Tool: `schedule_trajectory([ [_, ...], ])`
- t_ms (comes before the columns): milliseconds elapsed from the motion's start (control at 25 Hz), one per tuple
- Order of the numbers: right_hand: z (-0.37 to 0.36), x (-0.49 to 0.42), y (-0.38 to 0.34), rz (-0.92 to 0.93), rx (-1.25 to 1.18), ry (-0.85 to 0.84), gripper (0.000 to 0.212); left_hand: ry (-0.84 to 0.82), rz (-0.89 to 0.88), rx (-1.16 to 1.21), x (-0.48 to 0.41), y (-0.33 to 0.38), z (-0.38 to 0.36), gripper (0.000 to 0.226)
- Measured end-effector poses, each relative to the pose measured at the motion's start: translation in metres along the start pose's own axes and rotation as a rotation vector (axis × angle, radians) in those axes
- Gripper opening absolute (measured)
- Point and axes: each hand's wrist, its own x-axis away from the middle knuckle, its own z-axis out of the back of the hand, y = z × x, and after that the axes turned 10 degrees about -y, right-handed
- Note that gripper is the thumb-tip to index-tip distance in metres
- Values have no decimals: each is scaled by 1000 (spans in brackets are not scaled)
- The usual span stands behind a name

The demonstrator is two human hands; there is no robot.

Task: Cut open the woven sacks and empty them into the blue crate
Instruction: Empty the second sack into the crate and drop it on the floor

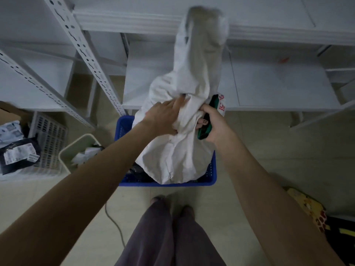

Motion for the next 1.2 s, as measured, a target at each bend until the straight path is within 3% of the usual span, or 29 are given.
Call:
schedule_trajectory([
  [80, 8, 8, -3, 36, 5, -13, 18, 81, 97, 168, -11, 5, -12, 82],
  [160, 13, 12, -3, 202, 249, 124, 18, 49, 163, 283, -14, 4, -13, 58],
  [280, 18, 19, 7, 623, 899, 344, 31, 0, 164, 391, -19, -7, 0, 50],
  [360, 27, 29, 11, 851, 1108, 329, 36, -12, 123, 375, -19, -9, 11, 49],
  [400, 35, 33, 12, 909, 1190, 296, 58, -31, 101, 385, -18, -8, 17, 47],
  [480, 45, 39, 8, 870, 1342, 162, 106, -113, 36, 489, -18, -9, 27, 45],
  [560, 40, 37, 1, 629, 1414, 42, 128, -231, -47, 641, -13, -9, 31, 38],
  [640, 29, 29, -3, 360, 1464, -80, 124, -303, -67, 700, -3, -10, 29, 25],
  [720, 25, 24, 4, 201, 1438, -162, 102, -302, -62, 746, 9, -10, 23, 19],
  [800, 24, 19, 22, 253, 1321, -91, 73, -212, -63, 715, 15, -12, 23, 29],
  [880, 17, 12, 33, 357, 1128, 24, 45, -4, 1, 616, 15, -17, 29, 55],
  [1000, 1, 14, 11, 411, 898, 108, 30, 261, 192, 660, 31, -26, 22, 109],
  [1080, -3, 21, -16, 492, 811, 138, 26, 184, 319, 764, 50, -37, -12, 138],
  [1200, -17, 35, -39, 574, 690, 147, 27, -185, 390, 936, 66, -34, -76, 152],
])
